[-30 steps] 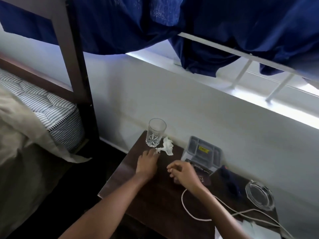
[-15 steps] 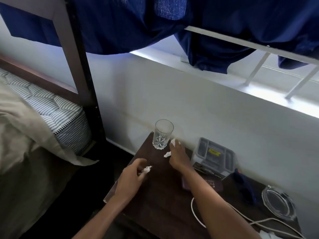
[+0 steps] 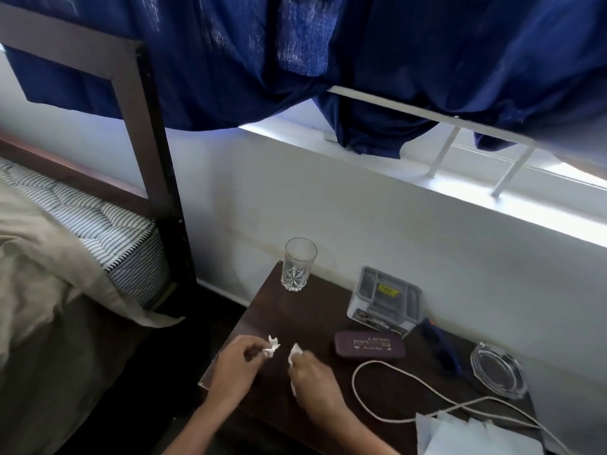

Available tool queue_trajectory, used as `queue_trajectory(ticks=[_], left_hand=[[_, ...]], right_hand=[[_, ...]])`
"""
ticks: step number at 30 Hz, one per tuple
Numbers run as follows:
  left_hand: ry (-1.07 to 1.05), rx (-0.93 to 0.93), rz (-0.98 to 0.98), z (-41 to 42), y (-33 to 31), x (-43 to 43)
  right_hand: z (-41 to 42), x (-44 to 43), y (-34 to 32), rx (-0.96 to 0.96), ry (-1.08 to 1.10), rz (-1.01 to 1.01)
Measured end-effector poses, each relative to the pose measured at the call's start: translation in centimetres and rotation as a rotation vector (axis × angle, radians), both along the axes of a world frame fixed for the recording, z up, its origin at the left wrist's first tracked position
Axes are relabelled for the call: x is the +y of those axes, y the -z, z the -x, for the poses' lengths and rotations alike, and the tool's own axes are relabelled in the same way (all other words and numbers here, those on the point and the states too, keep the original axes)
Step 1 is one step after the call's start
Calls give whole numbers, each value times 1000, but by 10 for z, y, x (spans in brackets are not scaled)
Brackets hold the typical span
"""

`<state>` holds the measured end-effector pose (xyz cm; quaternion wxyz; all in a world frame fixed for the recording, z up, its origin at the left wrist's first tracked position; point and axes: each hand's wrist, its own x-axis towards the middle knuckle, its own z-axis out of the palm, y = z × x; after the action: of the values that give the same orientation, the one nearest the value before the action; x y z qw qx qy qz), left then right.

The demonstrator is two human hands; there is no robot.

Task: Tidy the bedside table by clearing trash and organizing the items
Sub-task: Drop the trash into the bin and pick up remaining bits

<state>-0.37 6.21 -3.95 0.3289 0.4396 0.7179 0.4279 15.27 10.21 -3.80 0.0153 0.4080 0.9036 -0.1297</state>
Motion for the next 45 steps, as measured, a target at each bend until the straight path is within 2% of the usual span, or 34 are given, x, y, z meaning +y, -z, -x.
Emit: queue_trajectory(ticks=[2, 5, 11, 17, 22, 25, 30, 35, 38, 45], left_hand=[[28, -4, 35, -1, -8, -8], [68, -7, 46, -5, -24, -22], [184, -169, 5, -39, -60, -54], [439, -336, 18, -118, -106, -87], [601, -419, 32, -196, -131, -110], [684, -519, 124, -242, -132, -124], [815, -548, 332, -305, -120, -150], [932, -630, 540, -340, -87, -181], [927, -621, 655, -353, -63, -195], [872, -629, 688, -360, -46, -204]], right_hand=[[-12, -14, -17, 76, 57, 258], [-43, -26, -36, 162, 133, 486], [-103, -49, -93, 518, 374, 607], [-161, -101, -135, 917, 461, 672], [-218, -144, -142, 1117, 627, 588], [-258, -174, -142, 1217, 708, 601], [-325, -225, -126, 1291, 866, 647], [-364, -276, -85, 1216, 1110, 552], [-374, -308, -60, 1206, 1245, 590], [-389, -344, -18, 1034, 1391, 561]])
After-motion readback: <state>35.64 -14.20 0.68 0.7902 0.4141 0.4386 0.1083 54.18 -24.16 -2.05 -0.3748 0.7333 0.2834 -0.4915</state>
